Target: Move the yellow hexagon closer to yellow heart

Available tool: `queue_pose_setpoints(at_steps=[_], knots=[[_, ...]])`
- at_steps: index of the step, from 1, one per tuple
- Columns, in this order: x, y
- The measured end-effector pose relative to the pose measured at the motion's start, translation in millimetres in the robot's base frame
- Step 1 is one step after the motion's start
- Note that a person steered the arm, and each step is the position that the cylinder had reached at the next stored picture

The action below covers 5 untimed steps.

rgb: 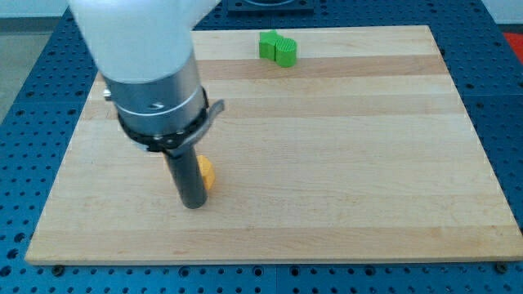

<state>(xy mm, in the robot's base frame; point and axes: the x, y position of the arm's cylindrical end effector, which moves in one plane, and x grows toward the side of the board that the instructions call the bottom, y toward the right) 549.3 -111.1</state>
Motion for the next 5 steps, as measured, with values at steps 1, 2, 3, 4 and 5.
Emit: queue_pose_setpoints(at_steps=[1,2,3,4,5], knots=[[3,10],[9,36],[8,46],[8,48],[3,53]])
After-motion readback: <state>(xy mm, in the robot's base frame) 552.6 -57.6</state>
